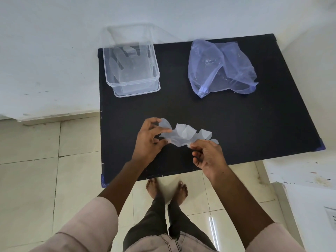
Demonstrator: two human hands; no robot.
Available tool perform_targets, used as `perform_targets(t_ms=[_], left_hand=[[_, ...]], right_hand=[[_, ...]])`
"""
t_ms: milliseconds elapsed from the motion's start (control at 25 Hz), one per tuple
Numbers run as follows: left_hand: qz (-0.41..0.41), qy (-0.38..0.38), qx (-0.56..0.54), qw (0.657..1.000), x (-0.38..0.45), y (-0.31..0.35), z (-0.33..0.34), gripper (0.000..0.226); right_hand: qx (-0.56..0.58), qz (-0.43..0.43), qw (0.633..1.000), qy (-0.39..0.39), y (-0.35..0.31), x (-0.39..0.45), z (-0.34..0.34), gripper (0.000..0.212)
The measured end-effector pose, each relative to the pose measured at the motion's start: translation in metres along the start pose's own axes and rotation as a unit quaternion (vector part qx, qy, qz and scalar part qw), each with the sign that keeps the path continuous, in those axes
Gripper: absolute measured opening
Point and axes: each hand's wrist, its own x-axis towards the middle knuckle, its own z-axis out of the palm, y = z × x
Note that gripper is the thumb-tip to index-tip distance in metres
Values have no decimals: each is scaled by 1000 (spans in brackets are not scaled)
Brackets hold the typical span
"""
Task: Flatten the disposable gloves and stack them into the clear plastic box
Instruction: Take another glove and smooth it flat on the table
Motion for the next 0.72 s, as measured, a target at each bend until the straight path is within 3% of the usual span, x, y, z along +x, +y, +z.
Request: perform_targets(t_ms=[160, 280, 440, 560, 640, 720], left_hand=[[20, -55, -31, 998, 19, 23, -14, 20], [-26, -82, -126, 988, 34, 42, -19, 10], [-50, -121, -238, 962, 57, 65, -26, 10], [-56, -135, -252, 957, 70, 75, -30, 19], [-60, -141, -249, 956, 76, 78, -33, 20], [-67, -149, -246, 955, 81, 80, -36, 18]], right_hand=[[-8, -10, 1000, -15, -18, -8, -8, 24], [-47, -122, 991, -12, -33, -13, -21, 19], [-84, -325, 938, -81, -49, -18, -43, 62], [-189, -345, 910, -130, -59, -14, -41, 87], [-219, -353, 901, -122, -66, -10, -29, 75], [-212, -379, 896, -95, -77, -6, -18, 42]])
